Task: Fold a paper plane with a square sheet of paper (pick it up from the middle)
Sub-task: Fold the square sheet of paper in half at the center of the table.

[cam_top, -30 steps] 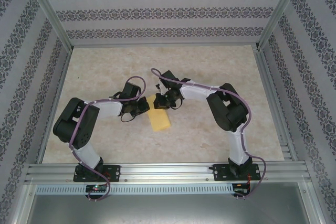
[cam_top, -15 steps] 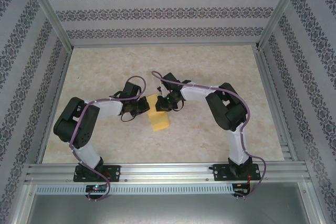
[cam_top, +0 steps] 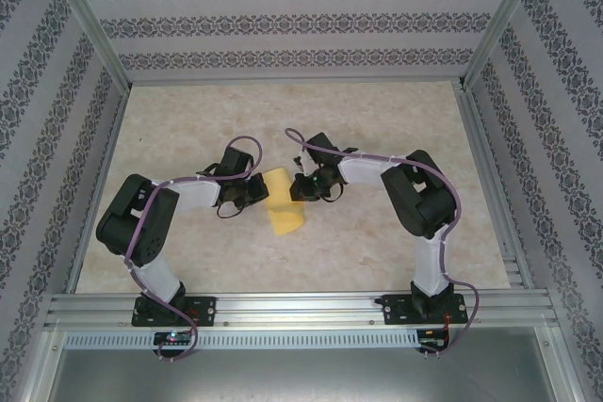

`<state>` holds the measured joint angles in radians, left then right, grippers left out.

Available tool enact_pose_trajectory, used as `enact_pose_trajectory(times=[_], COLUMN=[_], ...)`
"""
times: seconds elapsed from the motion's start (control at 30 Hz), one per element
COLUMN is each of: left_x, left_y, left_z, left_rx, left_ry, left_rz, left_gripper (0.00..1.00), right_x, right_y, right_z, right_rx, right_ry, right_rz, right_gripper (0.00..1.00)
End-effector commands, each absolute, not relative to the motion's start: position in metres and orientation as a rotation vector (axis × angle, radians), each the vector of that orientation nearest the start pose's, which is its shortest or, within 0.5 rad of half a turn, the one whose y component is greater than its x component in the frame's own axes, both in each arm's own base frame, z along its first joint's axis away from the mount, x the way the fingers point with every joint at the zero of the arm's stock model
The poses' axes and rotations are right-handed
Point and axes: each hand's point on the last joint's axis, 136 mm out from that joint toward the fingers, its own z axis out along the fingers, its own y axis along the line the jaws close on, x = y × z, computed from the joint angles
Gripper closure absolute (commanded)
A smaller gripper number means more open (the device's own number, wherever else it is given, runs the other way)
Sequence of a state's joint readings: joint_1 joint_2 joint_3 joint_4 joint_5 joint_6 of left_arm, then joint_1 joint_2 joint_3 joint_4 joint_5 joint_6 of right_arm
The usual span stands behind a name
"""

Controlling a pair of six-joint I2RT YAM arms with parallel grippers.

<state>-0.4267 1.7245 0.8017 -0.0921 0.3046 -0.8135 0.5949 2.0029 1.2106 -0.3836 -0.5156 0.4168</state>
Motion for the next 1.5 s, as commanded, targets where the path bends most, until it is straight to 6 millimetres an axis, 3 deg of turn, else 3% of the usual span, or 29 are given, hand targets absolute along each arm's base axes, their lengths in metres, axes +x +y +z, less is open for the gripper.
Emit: enact_pose_trajectory(times=[0.0,0.1,0.17,0.4,0.57,0.73,0.87,1.03,1.1,1.23,1.47], left_x=[0.274,0.275,0.275,0.273,0.269,0.265,0.265,0.267,0.268,0.268,0.266], left_y=[-0.165,-0.167,-0.167,-0.168,-0.167,-0.164,-0.163,-0.166,-0.166,-0.166,-0.165], left_z=[-0.051,-0.049,-0.049,-0.052,-0.054,-0.057,-0.058,-0.056,-0.055,-0.054,-0.054], left_rx=[-0.509,-0.497,-0.505,-0.506,-0.510,-0.523,-0.519,-0.515,-0.512,-0.515,-0.512], left_ry=[2.967,2.967,2.968,2.980,2.997,3.009,3.012,3.008,3.008,3.009,3.019], left_rz=[-0.468,-0.473,-0.474,-0.468,-0.454,-0.431,-0.429,-0.439,-0.439,-0.440,-0.422], left_gripper=[1.00,1.00,1.00,1.00,1.00,1.00,1.00,1.00,1.00,1.00,1.00], right_x=[0.318,0.332,0.336,0.341,0.352,0.360,0.375,0.385,0.384,0.382,0.390], right_y=[0.307,0.330,0.342,0.363,0.353,0.320,0.300,0.324,0.337,0.353,0.349], right_z=[0.028,0.057,0.063,0.036,0.023,0.004,0.007,0.047,0.053,0.043,0.022], right_rx=[-0.376,-0.380,-0.397,-0.390,-0.322,-0.220,-0.162,-0.247,-0.272,-0.279,-0.243], right_ry=[2.833,2.725,2.699,2.755,2.776,2.815,2.794,2.682,2.666,2.683,2.730], right_rz=[0.956,1.055,1.071,1.083,1.046,0.963,0.932,0.989,1.014,1.042,0.985], right_gripper=[0.87,0.88,0.89,0.98,1.00,1.00,1.00,0.99,0.99,0.99,0.99])
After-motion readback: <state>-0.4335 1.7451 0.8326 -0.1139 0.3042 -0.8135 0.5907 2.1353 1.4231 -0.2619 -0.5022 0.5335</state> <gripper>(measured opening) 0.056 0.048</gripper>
